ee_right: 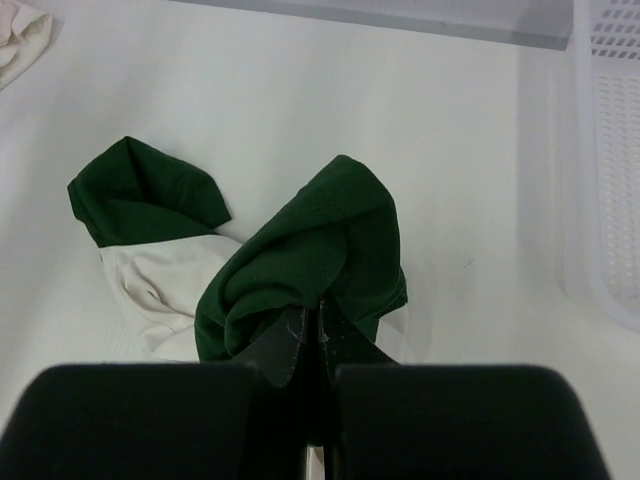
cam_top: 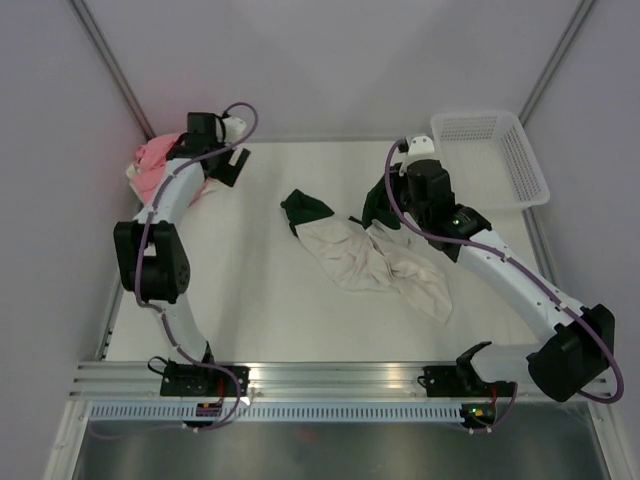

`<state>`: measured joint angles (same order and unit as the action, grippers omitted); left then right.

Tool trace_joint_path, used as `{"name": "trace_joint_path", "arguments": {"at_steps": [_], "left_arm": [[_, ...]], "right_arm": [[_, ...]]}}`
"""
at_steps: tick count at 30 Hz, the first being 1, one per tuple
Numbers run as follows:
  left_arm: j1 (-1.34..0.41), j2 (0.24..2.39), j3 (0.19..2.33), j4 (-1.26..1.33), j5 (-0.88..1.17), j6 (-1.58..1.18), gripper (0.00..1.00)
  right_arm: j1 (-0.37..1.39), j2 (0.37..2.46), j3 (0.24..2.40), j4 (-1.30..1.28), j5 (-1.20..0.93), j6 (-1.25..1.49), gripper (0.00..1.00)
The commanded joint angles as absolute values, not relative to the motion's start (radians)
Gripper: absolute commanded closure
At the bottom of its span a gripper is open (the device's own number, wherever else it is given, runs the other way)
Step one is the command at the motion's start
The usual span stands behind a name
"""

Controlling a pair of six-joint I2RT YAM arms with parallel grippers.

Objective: Roll the t-shirts
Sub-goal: Move the tshirt to the center of the board, then flatten the tshirt

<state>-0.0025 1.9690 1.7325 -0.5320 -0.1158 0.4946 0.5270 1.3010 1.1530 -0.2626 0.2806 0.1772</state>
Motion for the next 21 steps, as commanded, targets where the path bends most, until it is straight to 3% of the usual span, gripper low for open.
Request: {"name": "trace_joint_path", "arguments": {"at_steps": [1, 5, 8, 14, 16, 17, 18, 19, 21], "left_arm": [[-0.251, 1.781, 1.559, -0.604, 0.187, 0.527, 0.0], [-0.425, 1.779, 1.43, -0.588, 0.241, 0.584, 0.0], [-0.502, 1.851, 1.387, -0.499, 0.149, 0.597, 0.0], [-0.512, 2.066, 1.538, -0.474, -0.026, 0.577, 0.0], [-0.512, 2.086, 1.557, -0.474, -0.028, 0.575, 0.17], [-0.512, 2.077, 1.552, -0.476, -0.015, 0.571, 0.33], [-0.512, 2.062, 1.54, -0.474, -0.005, 0.558, 0.73], [-0.512, 2.013, 1.531, -0.465, -0.017, 0.548, 0.97], [-0.502, 1.953, 1.519, -0.413, -0.067, 0.508, 0.98]], "right_arm": [[0.526, 1.259, 1.187, -0.232, 0.29, 0.192, 1.0], [0.526, 1.246, 1.169, -0.241, 0.33, 0.192, 1.0], [0.526, 1.241, 1.155, -0.244, 0.328, 0.192, 1.0], [0.526, 1.23, 1.141, -0.255, 0.342, 0.181, 1.0], [0.526, 1.224, 1.14, -0.256, 0.354, 0.173, 1.0], [0.526, 1.223, 1.137, -0.255, 0.362, 0.17, 1.0], [0.526, 1.221, 1.135, -0.253, 0.367, 0.169, 1.0], [0.525, 1.223, 1.131, -0.252, 0.389, 0.164, 1.0], [0.523, 1.241, 1.129, -0.239, 0.406, 0.161, 1.0]]}}
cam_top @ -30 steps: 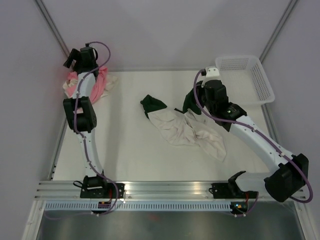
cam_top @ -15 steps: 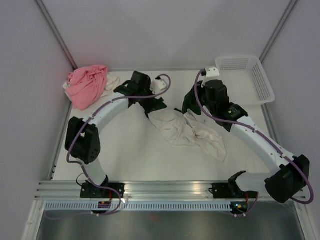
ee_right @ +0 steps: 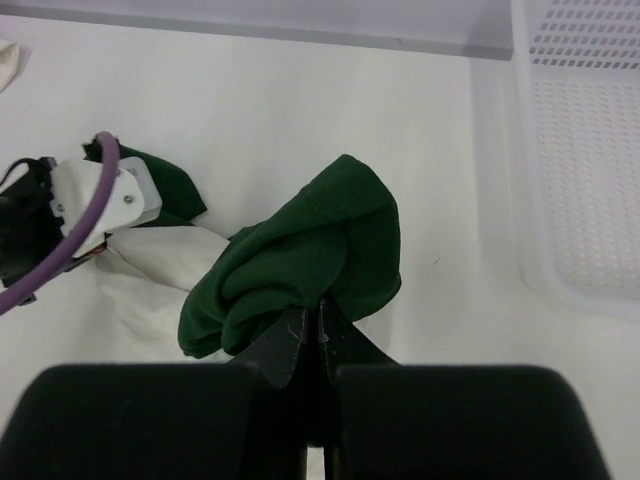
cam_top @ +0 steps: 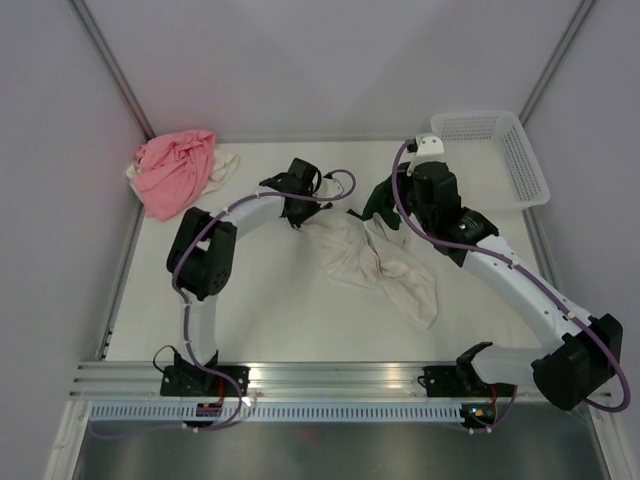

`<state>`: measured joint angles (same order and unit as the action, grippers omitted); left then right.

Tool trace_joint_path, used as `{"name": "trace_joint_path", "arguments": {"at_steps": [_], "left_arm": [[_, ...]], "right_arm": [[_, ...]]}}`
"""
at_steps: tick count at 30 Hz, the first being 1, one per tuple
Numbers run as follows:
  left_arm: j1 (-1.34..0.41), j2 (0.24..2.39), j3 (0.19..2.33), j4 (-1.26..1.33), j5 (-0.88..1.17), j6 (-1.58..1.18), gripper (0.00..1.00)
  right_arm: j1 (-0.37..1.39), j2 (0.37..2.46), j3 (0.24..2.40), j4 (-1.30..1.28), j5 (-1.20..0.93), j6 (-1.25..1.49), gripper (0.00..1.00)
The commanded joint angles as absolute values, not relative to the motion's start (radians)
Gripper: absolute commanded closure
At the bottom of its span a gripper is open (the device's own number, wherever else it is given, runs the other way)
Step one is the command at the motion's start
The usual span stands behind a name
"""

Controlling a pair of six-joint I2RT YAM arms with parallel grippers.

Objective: Roll the t-shirts
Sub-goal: Flatten the tshirt

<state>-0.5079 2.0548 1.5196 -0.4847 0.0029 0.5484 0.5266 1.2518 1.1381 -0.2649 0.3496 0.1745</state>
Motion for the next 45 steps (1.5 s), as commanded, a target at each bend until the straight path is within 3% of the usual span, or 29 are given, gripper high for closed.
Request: {"name": "trace_joint_path", "arguments": {"at_steps": [1, 5, 11, 13, 19, 24, 29, 32, 37, 45], "left_arm": [[-0.496, 1.895, 1.522, -0.396, -0.112, 0.5, 0.98], [-0.405, 1.755, 1.67, -0.389, -0.182, 0.422, 0.98], [-0.175, 1.662, 1.992, -0.546, -0.115, 0.342, 0.98], [-0.158, 1.623, 1.976, -0.554, -0.077, 0.383, 0.98], [-0.16, 1.442, 1.631, -0.559, 0.148, 0.469, 0.98], [-0.161, 1.397, 1.254, -0.554, 0.212, 0.618, 0.98], [-0.166, 1.4, 0.993, -0.511, 0.154, 0.764, 0.98], [-0.16, 1.411, 0.965, -0.466, 0.071, 0.741, 0.98], [-0.144, 1.388, 1.046, -0.381, -0.052, 0.658, 0.98], [-0.1, 1.413, 1.46, -0.377, -0.146, 0.566, 0.98]], "right_arm": [[0.515, 1.255, 1.14, -0.236, 0.413, 0.163, 1.0], [0.489, 1.339, 1.225, -0.219, 0.413, 0.187, 1.0], [0.443, 1.413, 1.35, -0.169, 0.454, 0.225, 1.0], [0.407, 1.416, 1.367, -0.164, 0.457, 0.245, 1.0], [0.388, 1.407, 1.237, -0.123, 0.452, 0.287, 1.0], [0.39, 1.483, 1.112, -0.147, 0.414, 0.339, 1.0], [0.39, 1.554, 1.04, -0.143, 0.381, 0.379, 1.0], [0.388, 1.551, 1.012, -0.115, 0.353, 0.383, 1.0], [0.39, 1.47, 1.02, -0.098, 0.278, 0.344, 1.0], [0.408, 1.051, 1.069, -0.115, 0.16, 0.193, 1.0]]}}
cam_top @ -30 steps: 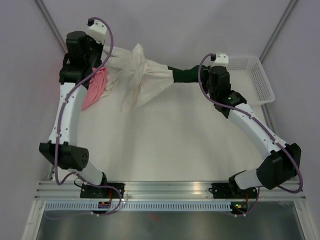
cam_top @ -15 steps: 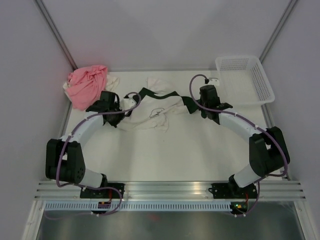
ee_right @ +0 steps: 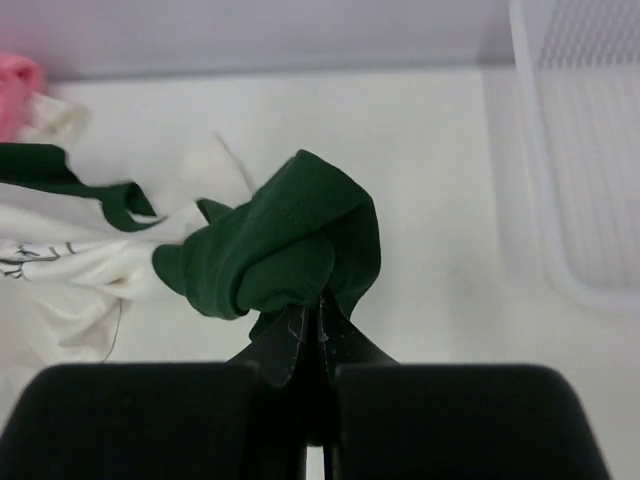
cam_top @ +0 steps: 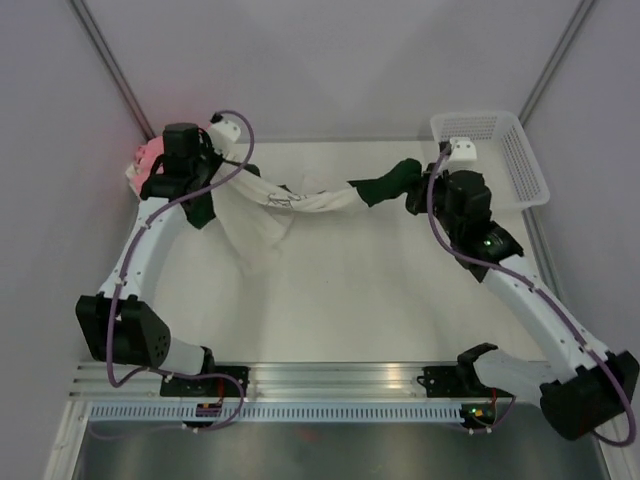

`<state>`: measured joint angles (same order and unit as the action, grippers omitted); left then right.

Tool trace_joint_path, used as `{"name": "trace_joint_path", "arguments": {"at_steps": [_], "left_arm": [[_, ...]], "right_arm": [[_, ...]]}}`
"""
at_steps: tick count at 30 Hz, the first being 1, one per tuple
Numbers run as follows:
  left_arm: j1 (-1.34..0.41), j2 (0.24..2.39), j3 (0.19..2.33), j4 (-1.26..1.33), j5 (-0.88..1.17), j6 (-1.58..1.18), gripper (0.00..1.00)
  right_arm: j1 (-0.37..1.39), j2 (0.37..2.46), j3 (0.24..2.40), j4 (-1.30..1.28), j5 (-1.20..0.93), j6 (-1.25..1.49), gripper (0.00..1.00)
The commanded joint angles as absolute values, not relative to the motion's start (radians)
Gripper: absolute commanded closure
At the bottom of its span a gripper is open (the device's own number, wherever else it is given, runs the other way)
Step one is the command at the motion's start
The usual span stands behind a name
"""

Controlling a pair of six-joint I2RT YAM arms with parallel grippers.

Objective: Roll the t-shirts
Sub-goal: Flatten the tshirt

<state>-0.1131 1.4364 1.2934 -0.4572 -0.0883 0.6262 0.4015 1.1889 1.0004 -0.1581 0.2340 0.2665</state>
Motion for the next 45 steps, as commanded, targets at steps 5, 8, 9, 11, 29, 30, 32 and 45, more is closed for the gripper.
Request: {"name": "trace_joint_path", "arguments": {"at_steps": [5, 8, 9, 11, 29, 30, 32, 45], "left_arm": [[-0.101, 1.6, 1.756, -0.419, -0.117, 0.525, 0.77], [-0.113, 1.784, 1.883, -0.483, -0.106, 0.514, 0.11], [-0.12, 1.825, 1.907, -0.501, -0.118, 0.52, 0.01], [-0.135, 1.933, 1.947, -0.534, -0.162, 0.534, 0.0], [-0.483, 1.521, 1.141, -0.847, 0.336, 0.644, 0.24], [-0.483, 1.564, 1.129, -0.847, 0.321, 0.637, 0.19], [-0.483, 1.612, 1.121, -0.847, 0.305, 0.626, 0.16], [-0.485, 1.689, 1.085, -0.841, 0.475, 0.627, 0.38]], "right_arm": [[0.408, 0.989, 1.132, -0.193, 0.02, 0.184, 1.0], [0.408, 1.029, 1.112, -0.189, -0.027, 0.207, 1.0], [0.41, 1.043, 1.108, -0.19, -0.02, 0.216, 1.0], [0.408, 1.097, 1.109, -0.193, -0.006, 0.256, 1.0], [0.407, 1.324, 1.114, -0.183, 0.11, 0.291, 1.0], [0.407, 1.319, 1.112, -0.183, 0.113, 0.291, 1.0], [0.407, 1.312, 1.103, -0.181, 0.123, 0.29, 1.0], [0.407, 1.29, 1.077, -0.187, 0.175, 0.275, 1.0]]}}
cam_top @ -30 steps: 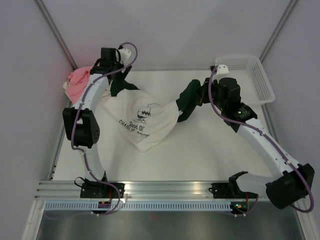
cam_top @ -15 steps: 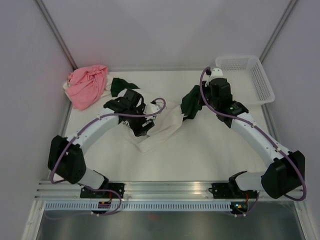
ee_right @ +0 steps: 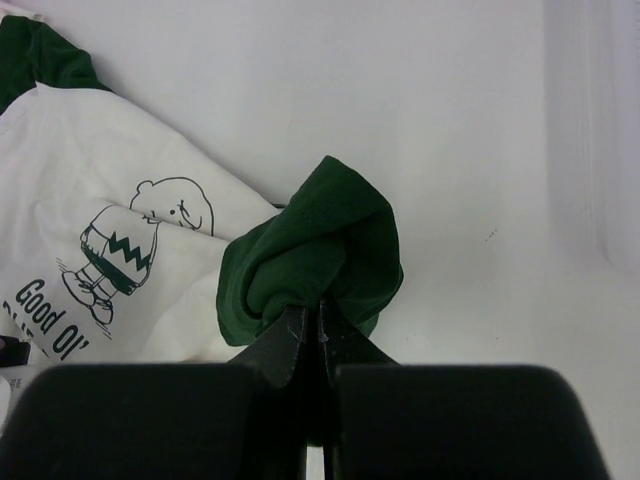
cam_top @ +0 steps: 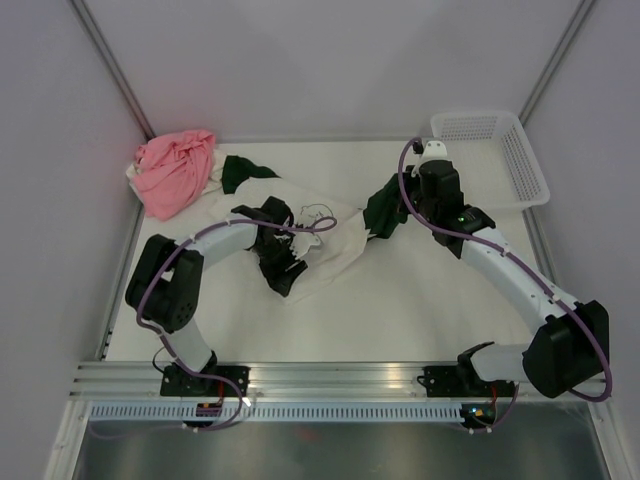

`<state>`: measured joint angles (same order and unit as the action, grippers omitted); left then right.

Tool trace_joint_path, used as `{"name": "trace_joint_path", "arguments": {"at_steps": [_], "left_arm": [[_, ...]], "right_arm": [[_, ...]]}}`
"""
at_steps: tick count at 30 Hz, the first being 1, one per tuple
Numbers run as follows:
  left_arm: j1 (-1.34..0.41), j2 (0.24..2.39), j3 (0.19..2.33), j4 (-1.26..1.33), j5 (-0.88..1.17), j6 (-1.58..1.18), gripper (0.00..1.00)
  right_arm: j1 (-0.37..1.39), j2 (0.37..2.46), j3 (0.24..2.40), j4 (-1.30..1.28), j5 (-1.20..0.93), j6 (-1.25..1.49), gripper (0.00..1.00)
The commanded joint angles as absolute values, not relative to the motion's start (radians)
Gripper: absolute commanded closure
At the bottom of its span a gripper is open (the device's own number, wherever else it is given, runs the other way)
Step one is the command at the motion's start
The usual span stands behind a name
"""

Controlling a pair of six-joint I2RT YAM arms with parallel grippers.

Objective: Roll the t-shirts
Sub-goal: Flatten the tshirt

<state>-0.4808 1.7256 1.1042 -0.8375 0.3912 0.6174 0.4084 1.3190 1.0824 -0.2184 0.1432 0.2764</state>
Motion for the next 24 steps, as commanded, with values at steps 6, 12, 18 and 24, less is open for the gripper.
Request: {"name": "trace_joint_path", "arguments": {"at_steps": [6, 12, 18, 24], "left_arm": [[-0.489, 1.698, 1.058, -0.854, 0.506, 0.644, 0.44], [-0.486, 1.654, 1.127, -0.857, 0.45, 0.549, 0.97], [-0.413, 1.411, 1.445, -0.835, 0.14, 0.456, 0.98], [-0.345, 1.423, 1.816, -0.821, -0.122, 0.535, 0.98]], "right_arm": [[0.407, 1.293, 1.078, -0.181, 0.178, 0.275, 1.0], [0.403, 1.272, 1.103, -0.216, 0.27, 0.261, 1.0], [0.35, 1.212, 1.335, -0.242, 0.385, 0.221, 1.0], [0.344, 1.29, 1.673, -0.271, 0.356, 0.172, 1.0]]}}
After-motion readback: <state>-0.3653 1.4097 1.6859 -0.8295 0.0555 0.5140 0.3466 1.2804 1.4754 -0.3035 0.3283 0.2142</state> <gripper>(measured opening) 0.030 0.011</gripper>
